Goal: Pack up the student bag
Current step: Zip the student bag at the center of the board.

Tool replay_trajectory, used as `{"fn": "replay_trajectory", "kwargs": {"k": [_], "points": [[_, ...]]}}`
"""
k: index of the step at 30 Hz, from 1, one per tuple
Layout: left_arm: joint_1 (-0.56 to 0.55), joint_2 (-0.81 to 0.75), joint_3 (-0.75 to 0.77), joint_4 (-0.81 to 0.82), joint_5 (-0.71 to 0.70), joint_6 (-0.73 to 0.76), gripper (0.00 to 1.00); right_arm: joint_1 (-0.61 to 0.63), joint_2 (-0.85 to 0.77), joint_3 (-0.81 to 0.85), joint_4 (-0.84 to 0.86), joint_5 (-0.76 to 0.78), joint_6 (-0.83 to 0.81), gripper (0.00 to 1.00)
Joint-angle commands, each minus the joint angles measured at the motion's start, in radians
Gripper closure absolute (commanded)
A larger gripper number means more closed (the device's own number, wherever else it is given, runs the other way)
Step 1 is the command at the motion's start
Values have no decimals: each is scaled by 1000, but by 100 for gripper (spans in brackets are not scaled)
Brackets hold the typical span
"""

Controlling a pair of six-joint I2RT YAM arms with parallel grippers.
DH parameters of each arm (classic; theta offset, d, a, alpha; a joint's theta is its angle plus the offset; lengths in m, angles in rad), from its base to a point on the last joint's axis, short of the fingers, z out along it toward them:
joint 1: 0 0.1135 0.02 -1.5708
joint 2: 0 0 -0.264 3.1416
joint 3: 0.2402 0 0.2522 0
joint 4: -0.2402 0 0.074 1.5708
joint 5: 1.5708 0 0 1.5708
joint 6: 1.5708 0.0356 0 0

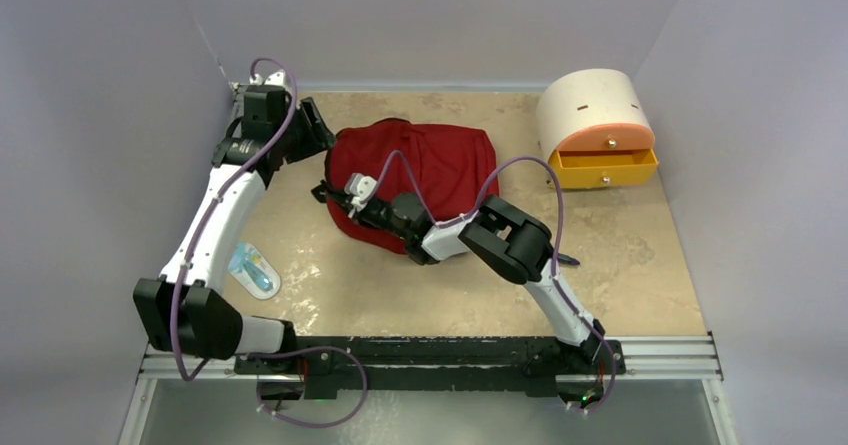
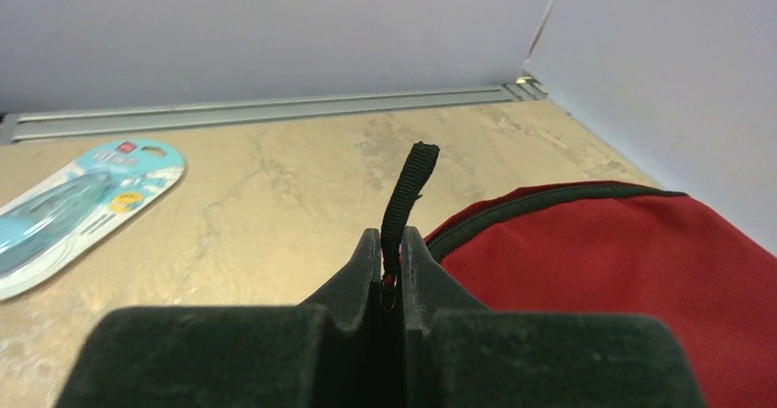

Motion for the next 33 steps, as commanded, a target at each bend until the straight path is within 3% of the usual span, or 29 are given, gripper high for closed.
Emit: {"fn": "replay_trajectory", "kwargs": {"k": [1,7,15,23,26,33], "points": [[19,85,23,14,43,38,46,3,-81,-56,122,-124,18,100],[19,149,-67,63,124,58,45,3,-102,-130,192,-180,30,100],[19,142,-133,47,1,63,45,3,-112,-140,193,-187,32,100],[19,174,-164,54,3,56,47,3,-113,-139,192,-186,35,100],[19,190,-176,66,9,47,54,3,-120,-141,190,-190,37,100],[19,206,-171,86,9,48,98,3,-147,-166,189,-213,29,100]]}}
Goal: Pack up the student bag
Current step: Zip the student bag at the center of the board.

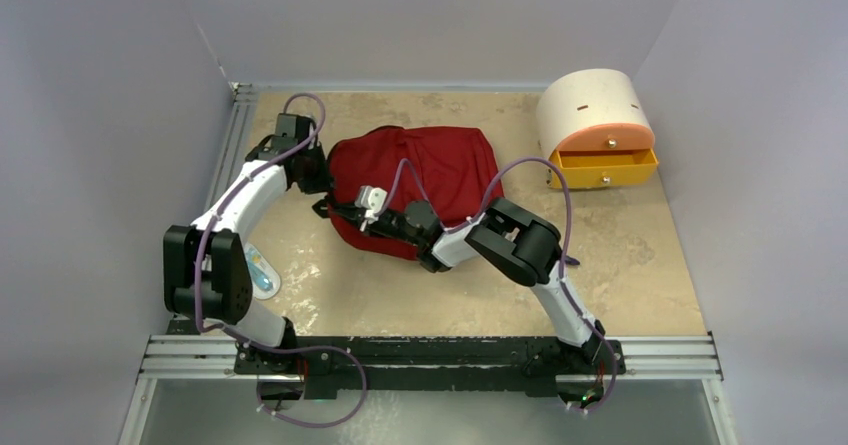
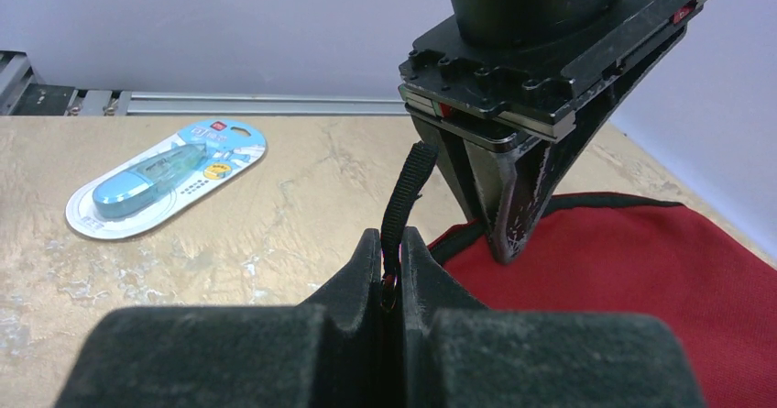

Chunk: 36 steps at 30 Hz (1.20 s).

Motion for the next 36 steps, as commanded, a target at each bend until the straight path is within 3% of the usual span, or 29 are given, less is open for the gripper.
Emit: {"fn": "replay_trajectory", "kwargs": {"k": [1,10,22,32,36], "points": [[4,7,17,54,-6,8,100,3,-91,-17,86,-67,2,100],[15,95,103,51,-48,30,100,-11,-155,-85,11,-212,-21,100],[44,173,172,56,-54,41,100,-23,-232,-192,-51,-255,-37,100],[44,70,40,98,42,-8,100,-25,-120,-22,-93,-78,77,100],[43,18,-45,128,91,-46,100,-26,-79,47,-154,-13,101,95]]}}
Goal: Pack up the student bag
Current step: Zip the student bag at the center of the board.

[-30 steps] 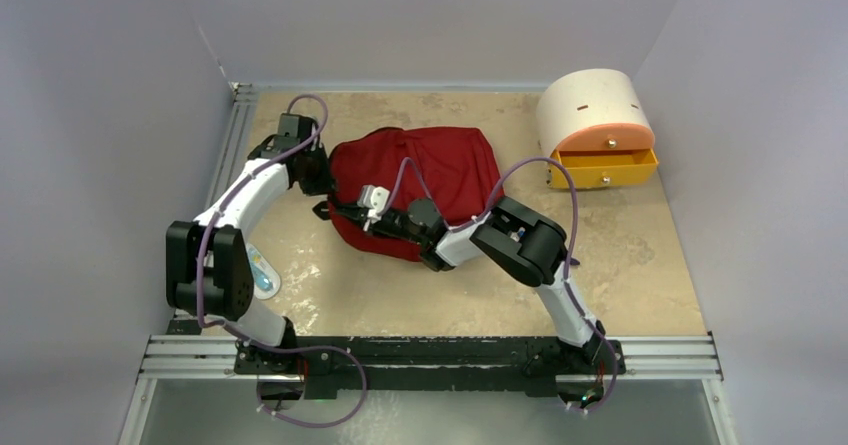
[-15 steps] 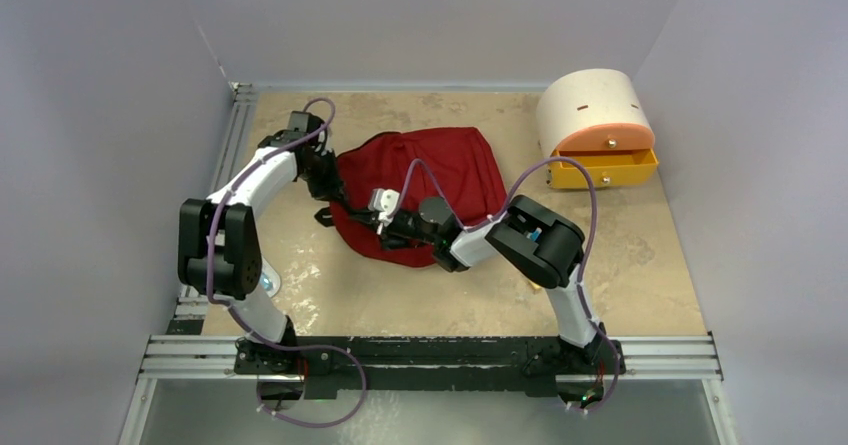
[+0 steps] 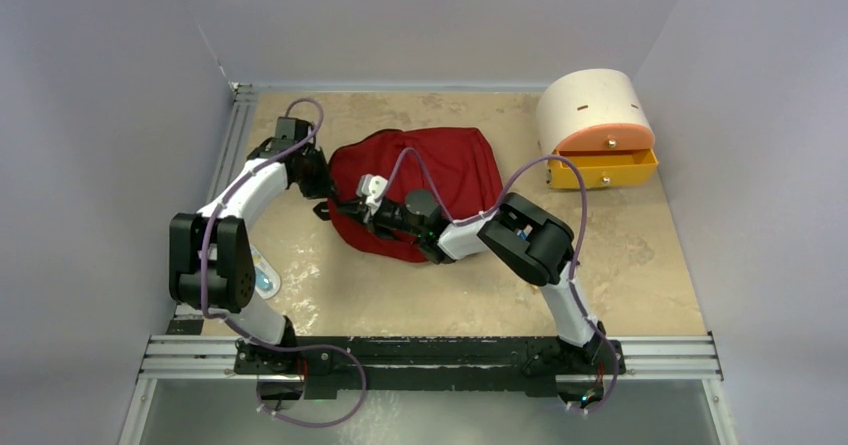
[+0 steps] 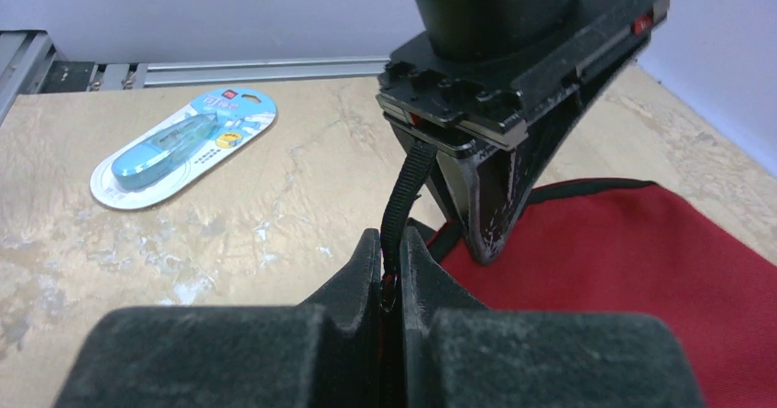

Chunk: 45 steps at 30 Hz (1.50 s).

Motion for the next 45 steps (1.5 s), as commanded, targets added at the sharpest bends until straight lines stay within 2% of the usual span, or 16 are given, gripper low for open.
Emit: {"fn": "replay_trajectory", "kwargs": {"k": [1,6,17,22,33,45], "points": [[22,-80,-78,153,-23,-40,100,17,21,91,10,50,69,95],[22,-100,-131,170,-5,-59,100,17,53,132,-37,60,80,92],[12,-95,-145,185,15,-82,100,17,130,263,-126,145,129,84],[12,-100,-150,184,11,-78,100,17,126,258,-111,150,137,84],[12,-93,-143,184,14,-78,100,17,87,233,-94,144,135,77],[12,-90,-142,183,13,-77,100,17,56,218,-76,147,142,78]]}}
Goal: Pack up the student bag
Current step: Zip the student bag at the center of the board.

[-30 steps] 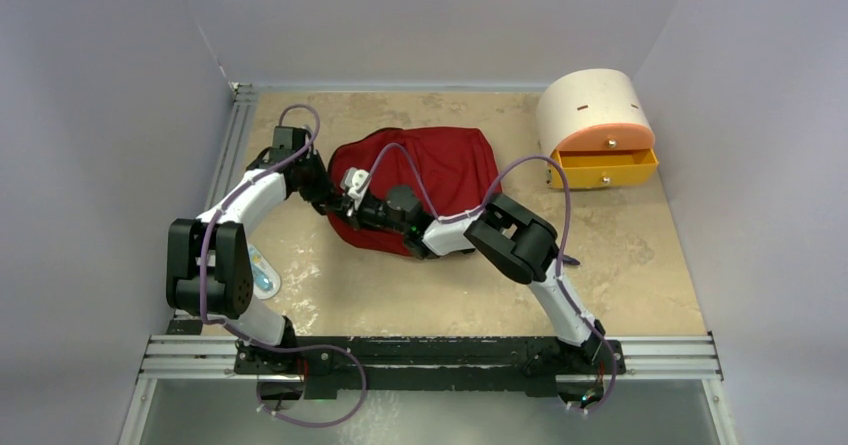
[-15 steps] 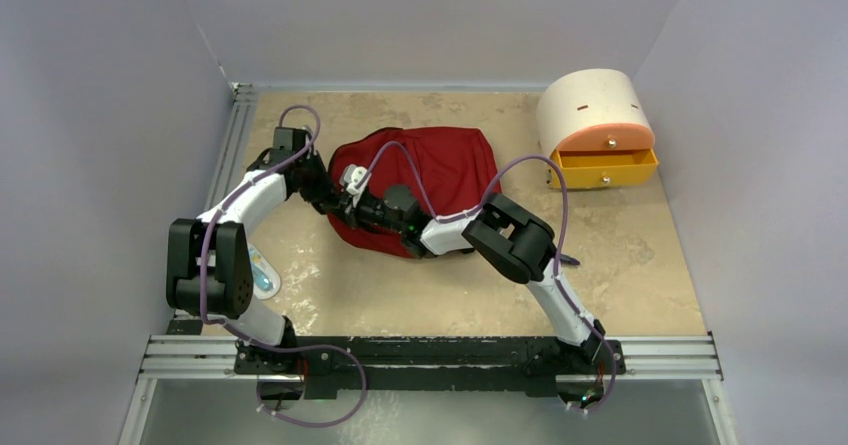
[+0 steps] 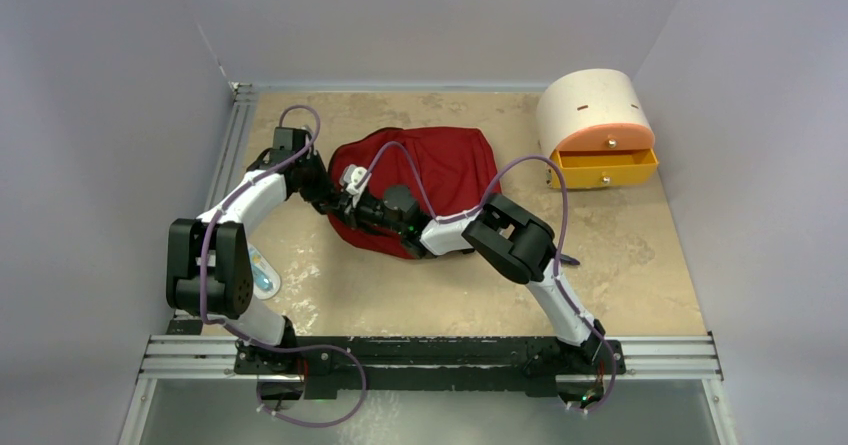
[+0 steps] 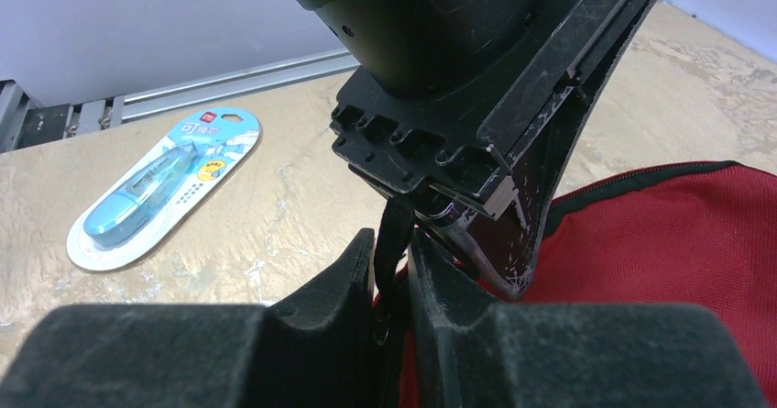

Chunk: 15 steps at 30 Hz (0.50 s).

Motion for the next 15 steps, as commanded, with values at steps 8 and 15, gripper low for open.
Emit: {"fn": "replay_trajectory", "kwargs": {"k": [8,15], "points": [[-9,-25,6,-10,33,-12,100,-6,-91,-3,63,31,8,74],[-9,-22,10,-10,33,-11,100,-6,-94,-6,61,36,12,78]]}}
